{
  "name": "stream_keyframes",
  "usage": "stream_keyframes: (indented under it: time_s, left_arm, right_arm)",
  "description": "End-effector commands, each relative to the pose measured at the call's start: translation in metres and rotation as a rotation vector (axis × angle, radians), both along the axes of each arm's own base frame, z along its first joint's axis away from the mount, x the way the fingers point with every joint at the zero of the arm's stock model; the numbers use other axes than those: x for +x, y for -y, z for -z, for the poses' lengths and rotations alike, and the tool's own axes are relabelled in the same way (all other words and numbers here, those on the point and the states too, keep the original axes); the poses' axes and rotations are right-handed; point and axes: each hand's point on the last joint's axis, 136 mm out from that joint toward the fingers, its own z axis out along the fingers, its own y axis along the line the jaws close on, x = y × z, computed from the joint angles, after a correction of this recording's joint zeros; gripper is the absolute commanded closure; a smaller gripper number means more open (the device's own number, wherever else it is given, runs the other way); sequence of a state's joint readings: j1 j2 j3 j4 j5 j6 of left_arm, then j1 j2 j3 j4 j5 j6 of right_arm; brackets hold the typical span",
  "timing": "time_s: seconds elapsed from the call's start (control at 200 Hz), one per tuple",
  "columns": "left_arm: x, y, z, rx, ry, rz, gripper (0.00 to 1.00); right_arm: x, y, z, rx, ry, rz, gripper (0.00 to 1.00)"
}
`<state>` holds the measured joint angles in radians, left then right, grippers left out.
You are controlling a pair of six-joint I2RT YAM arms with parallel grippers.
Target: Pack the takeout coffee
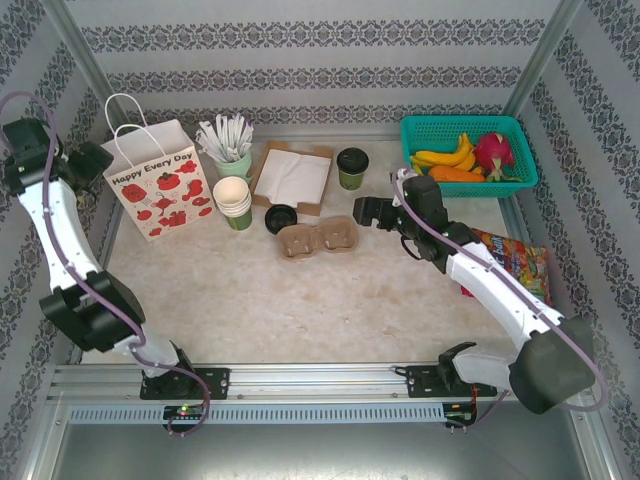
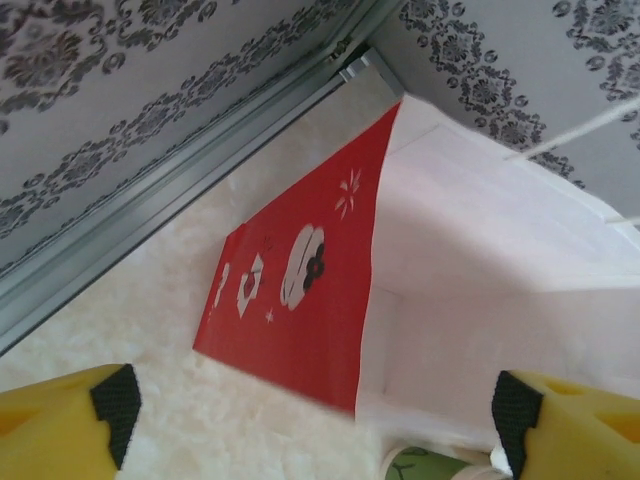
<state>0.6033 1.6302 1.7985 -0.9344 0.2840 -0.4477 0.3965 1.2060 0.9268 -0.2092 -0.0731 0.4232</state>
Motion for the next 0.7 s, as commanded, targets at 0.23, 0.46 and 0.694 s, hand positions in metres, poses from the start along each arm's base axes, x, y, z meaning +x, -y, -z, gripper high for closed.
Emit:
stream_keyframes:
  time_s: [0.23,0.46,0.694]
  left_arm:
    - [0.013,0.002,0.017,0.065,-0.192,0.171,0.23]
    - [0.020,0.003,0.031,0.106,-0.299,0.222,0.38]
    - [0.024,-0.003,0.036,0.114,-0.346,0.208,0.67]
  right_arm:
    - [0.000,0.018,-0.007,0.015,0.044,0.059,0.02]
    - [0.003,0.019,-0.003,0.005,0.031,0.065,0.02]
    - [0.003,0.018,0.000,-0.019,0.020,0.047,0.02]
